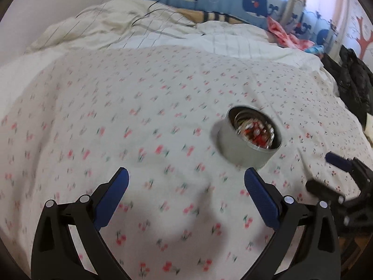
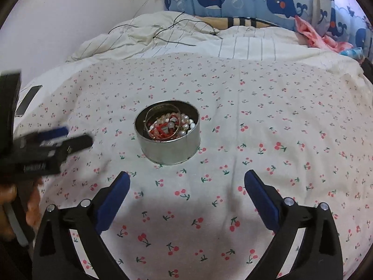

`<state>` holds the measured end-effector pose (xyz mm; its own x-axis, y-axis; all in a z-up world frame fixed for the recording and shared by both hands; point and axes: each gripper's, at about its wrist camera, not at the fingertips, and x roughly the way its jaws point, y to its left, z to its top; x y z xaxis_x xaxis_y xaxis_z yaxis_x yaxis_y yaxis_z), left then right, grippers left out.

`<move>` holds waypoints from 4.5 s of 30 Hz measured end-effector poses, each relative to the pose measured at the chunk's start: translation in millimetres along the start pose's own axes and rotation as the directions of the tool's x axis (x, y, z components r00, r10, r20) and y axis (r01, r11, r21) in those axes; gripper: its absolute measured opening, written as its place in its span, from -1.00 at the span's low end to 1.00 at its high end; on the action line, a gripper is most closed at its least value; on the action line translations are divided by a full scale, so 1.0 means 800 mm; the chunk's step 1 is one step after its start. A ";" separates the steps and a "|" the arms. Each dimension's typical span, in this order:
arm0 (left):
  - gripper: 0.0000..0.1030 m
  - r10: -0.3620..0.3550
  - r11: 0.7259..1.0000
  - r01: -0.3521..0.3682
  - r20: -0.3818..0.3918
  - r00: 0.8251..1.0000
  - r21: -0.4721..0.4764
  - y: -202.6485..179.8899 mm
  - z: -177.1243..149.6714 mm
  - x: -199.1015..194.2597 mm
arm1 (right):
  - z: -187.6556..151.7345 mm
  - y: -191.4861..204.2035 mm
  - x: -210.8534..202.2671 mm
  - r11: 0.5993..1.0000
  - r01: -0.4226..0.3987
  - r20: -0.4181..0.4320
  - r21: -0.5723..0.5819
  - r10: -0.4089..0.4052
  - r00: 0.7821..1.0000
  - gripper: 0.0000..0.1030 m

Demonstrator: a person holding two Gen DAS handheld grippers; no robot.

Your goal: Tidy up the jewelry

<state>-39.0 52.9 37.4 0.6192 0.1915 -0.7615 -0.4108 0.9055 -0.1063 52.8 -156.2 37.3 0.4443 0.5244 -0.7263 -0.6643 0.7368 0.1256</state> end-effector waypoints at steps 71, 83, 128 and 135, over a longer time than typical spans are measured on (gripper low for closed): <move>0.86 0.035 0.998 -0.036 0.023 0.999 0.059 -0.033 0.006 0.009 | -0.008 0.006 0.010 0.994 0.105 0.008 -0.011 -0.105 0.994 0.86; 0.86 0.050 0.996 -0.052 0.019 0.999 0.073 -0.038 0.008 0.011 | -0.009 0.007 0.013 0.995 0.101 0.000 -0.015 -0.101 0.995 0.85; 0.86 0.024 0.991 -0.024 0.001 1.000 0.134 -0.058 0.007 0.009 | -0.009 0.009 0.013 0.995 0.103 -0.001 -0.014 -0.103 0.995 0.86; 0.86 0.021 0.990 -0.021 0.001 1.000 0.138 -0.060 0.007 0.009 | -0.009 0.009 0.013 0.994 0.104 0.000 -0.014 -0.104 0.995 0.86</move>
<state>-11.5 12.6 40.6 0.6114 0.2108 -0.7627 -0.3273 0.9449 -0.0012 48.2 -148.5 25.4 0.5112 0.4448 -0.7354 -0.6227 0.7815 0.0398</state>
